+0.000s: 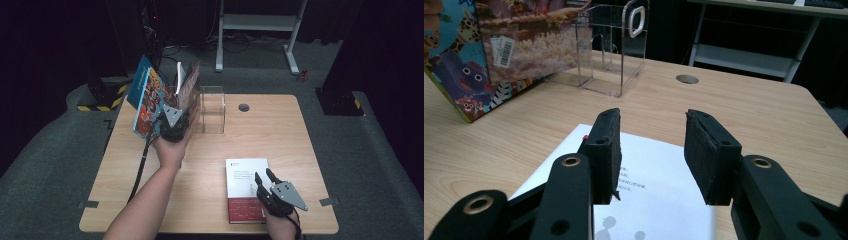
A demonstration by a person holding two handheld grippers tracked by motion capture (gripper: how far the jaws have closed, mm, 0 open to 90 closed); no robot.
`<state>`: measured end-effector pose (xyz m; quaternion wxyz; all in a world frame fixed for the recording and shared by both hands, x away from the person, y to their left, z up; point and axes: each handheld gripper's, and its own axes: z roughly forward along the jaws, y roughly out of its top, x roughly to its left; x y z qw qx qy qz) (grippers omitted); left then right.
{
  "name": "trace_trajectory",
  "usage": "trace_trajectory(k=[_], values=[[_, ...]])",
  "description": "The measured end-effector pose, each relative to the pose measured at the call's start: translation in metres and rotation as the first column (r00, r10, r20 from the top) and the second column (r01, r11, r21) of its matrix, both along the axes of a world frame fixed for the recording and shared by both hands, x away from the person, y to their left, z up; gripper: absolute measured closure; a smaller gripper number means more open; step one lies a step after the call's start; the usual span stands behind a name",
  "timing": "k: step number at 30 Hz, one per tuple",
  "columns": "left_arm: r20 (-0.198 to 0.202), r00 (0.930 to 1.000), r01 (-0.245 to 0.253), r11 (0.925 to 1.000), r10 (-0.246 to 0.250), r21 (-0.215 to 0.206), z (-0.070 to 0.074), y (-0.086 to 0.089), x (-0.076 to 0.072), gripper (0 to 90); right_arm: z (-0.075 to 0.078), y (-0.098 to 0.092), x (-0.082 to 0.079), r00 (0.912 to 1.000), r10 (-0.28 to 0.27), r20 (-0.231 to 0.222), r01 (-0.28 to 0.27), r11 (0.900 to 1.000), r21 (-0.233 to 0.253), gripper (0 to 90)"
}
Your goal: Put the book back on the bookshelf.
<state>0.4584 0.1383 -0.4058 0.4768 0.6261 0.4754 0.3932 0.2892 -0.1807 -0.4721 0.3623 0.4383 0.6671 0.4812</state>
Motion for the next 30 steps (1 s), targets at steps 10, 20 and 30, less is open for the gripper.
trace_trajectory(k=[10,20,30], values=[[0.019,0.9997,-0.018,0.9997,0.018,-0.015,-0.005,-0.011,0.017,84.2,-0.002,0.000,0.001,1.0000,0.003,-0.005,-0.003,1.000,-0.002,58.5],[0.038,0.9978,-0.053,0.9974,0.055,-0.049,-0.012,-0.018,0.027,84.2,-0.002,0.000,0.000,1.0000,0.004,-0.002,-0.004,1.000,0.001,58.5],[0.037,0.9964,-0.074,0.9953,0.076,-0.063,-0.021,-0.023,0.036,84.1,-0.002,-0.003,0.001,1.0000,-0.003,-0.009,0.003,1.000,0.012,58.6]])
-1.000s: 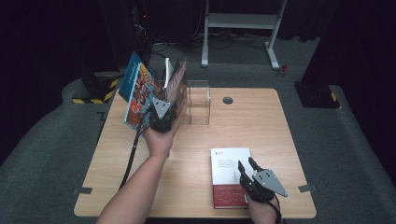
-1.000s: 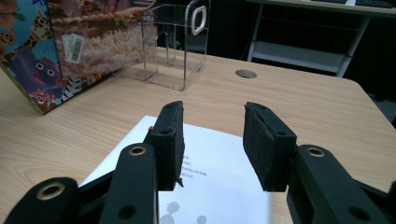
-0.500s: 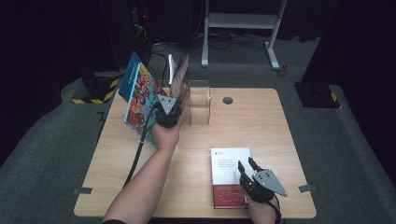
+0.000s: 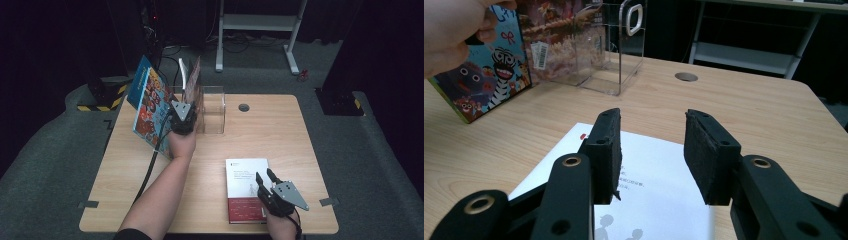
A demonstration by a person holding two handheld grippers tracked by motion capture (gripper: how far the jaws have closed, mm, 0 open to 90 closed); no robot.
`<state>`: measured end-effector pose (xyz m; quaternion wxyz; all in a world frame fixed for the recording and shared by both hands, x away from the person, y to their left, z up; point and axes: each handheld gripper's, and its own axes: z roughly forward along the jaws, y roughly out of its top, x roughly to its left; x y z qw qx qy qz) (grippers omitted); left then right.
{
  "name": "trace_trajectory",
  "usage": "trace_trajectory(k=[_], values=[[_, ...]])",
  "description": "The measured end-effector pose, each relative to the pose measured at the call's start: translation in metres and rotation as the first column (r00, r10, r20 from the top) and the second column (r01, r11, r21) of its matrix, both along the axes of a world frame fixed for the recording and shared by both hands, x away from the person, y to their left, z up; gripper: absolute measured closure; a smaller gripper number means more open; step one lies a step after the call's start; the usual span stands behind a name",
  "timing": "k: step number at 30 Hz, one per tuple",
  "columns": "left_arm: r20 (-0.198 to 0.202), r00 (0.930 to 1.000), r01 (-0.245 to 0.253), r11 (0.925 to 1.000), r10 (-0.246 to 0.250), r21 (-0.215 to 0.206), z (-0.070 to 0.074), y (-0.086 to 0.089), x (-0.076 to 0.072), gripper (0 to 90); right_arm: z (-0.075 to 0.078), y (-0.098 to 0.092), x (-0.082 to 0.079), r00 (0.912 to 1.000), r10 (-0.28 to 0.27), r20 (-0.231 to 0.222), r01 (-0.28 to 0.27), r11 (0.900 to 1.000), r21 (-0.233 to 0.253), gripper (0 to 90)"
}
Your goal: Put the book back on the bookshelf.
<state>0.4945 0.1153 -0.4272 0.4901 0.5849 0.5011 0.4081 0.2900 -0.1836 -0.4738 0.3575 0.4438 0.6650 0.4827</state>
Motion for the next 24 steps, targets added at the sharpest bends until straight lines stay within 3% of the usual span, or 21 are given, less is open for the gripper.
trace_trajectory(k=[12,17,24], values=[[-0.008,0.9999,-0.010,0.9997,0.009,-0.022,-0.009,-0.001,0.005,84.1,-0.001,0.000,0.000,1.0000,0.003,-0.002,-0.003,1.000,0.000,58.5],[-0.007,0.9999,-0.012,0.9999,0.012,-0.012,-0.010,0.000,0.005,84.0,-0.001,0.001,0.000,1.0000,0.006,-0.003,-0.006,1.000,-0.003,58.5],[-0.019,0.9996,-0.024,0.9990,0.023,-0.038,-0.013,0.003,0.003,83.8,-0.001,0.001,0.000,0.9999,0.010,-0.005,-0.010,1.000,-0.004,58.6]])
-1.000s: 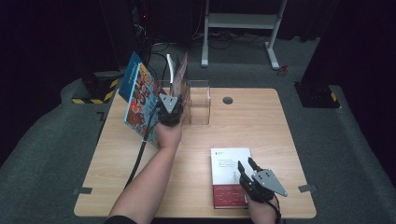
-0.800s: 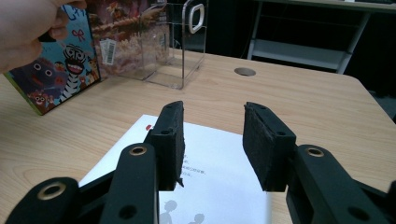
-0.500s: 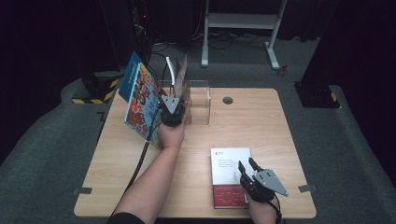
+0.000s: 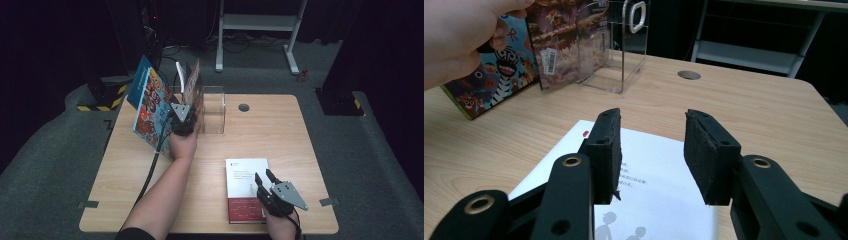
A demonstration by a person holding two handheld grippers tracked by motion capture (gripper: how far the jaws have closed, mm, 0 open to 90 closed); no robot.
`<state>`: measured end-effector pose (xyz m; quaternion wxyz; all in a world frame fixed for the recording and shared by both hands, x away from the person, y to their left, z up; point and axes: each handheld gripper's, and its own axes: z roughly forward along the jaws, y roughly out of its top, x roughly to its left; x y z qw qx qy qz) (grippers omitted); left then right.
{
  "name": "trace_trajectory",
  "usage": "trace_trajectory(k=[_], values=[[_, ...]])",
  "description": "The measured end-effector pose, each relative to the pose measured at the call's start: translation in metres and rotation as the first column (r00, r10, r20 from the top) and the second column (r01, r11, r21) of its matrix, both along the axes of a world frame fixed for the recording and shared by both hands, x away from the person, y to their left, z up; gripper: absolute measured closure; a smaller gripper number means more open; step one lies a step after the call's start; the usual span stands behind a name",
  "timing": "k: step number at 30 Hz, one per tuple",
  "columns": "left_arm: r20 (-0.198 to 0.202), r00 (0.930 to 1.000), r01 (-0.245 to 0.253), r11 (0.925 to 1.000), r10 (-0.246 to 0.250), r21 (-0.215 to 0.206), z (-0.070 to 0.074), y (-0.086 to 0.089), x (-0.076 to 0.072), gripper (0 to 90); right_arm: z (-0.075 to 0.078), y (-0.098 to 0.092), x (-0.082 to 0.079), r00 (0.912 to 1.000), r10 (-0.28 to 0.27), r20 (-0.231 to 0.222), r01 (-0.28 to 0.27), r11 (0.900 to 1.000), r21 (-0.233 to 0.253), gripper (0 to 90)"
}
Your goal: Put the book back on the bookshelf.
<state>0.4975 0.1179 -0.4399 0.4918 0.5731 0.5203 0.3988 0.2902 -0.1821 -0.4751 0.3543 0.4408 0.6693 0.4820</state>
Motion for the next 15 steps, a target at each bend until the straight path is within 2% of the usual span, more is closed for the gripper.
trace_trajectory(k=[6,15], values=[[-0.001,1.0000,-0.004,0.9999,0.004,-0.012,-0.002,0.004,-0.005,83.3,0.000,0.002,0.000,1.0000,0.004,0.000,-0.004,1.000,-0.004,58.5],[-0.039,0.9989,-0.026,0.9997,0.026,-0.003,0.001,0.014,-0.006,80.7,0.000,0.004,-0.001,0.9999,0.011,0.003,-0.011,1.000,-0.010,58.5]])
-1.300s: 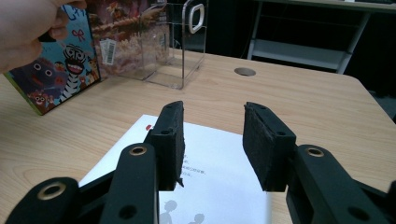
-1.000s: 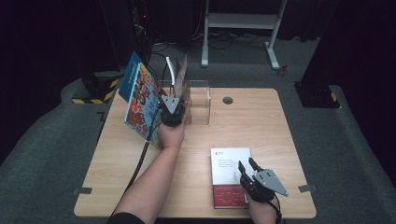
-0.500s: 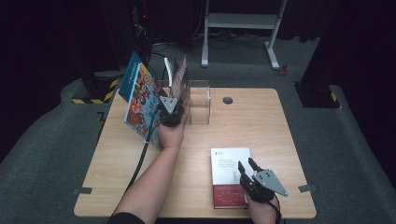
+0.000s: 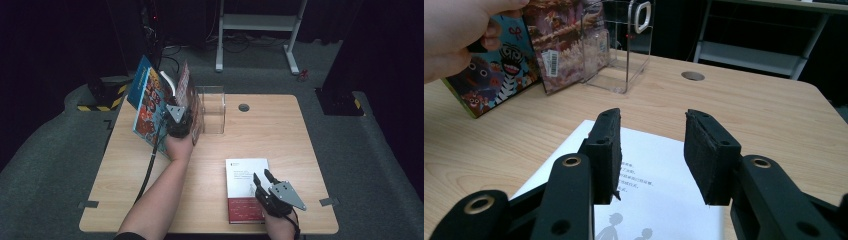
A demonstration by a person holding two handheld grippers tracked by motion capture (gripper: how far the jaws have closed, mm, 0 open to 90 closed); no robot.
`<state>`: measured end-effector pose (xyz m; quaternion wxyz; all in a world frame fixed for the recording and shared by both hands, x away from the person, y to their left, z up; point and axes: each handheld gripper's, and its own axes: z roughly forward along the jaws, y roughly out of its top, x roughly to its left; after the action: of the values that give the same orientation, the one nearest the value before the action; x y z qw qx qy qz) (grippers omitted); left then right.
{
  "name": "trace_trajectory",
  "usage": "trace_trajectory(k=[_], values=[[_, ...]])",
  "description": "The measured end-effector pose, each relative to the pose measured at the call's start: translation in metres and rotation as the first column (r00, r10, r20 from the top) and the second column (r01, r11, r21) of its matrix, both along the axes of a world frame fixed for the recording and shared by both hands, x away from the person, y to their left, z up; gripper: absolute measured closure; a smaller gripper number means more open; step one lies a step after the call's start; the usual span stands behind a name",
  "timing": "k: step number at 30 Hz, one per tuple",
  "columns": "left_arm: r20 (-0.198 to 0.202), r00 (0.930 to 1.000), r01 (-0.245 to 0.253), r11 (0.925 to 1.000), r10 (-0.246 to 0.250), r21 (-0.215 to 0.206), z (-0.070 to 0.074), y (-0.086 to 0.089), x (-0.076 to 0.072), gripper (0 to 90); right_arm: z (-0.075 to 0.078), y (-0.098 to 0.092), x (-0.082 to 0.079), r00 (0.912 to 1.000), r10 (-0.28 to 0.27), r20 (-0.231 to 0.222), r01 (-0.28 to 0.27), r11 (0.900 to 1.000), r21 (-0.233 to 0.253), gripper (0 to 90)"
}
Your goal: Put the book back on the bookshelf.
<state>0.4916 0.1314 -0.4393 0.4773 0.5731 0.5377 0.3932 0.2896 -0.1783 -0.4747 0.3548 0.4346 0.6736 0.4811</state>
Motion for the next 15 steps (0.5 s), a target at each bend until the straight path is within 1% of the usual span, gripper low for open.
trace_trajectory(k=[4,7,10,13,15], values=[[-0.010,0.9999,-0.004,1.0000,0.004,-0.003,-0.0002,0.0029,-0.0007,79.8,-0.0001,0.0005,0.0000,1.0000,0.002,-0.001,-0.002,1.000,0.000,58.5],[-0.018,0.9998,-0.010,0.9997,0.010,-0.022,-0.0002,0.0045,-0.0013,79.3,-0.0001,0.0011,0.0000,1.0000,0.004,-0.002,-0.004,1.000,-0.001,58.4],[-0.035,0.9992,-0.020,0.9989,0.019,-0.042,0.0005,0.0053,-0.0019,78.4,-0.0002,0.0013,-0.0001,1.0000,0.004,-0.003,-0.004,1.000,-0.002,58.4],[-0.037,0.9990,-0.025,0.9991,0.024,-0.033,0.0004,0.0046,-0.0028,77.4,-0.0004,0.0018,0.0000,1.0000,0.005,-0.004,-0.005,1.000,0.000,58.4],[-0.041,0.9988,-0.028,0.9989,0.027,-0.037,0.0007,0.0049,-0.0034,75.9,-0.0003,0.0025,-0.0001,1.0000,0.007,-0.002,-0.007,1.000,-0.001,58.4]])
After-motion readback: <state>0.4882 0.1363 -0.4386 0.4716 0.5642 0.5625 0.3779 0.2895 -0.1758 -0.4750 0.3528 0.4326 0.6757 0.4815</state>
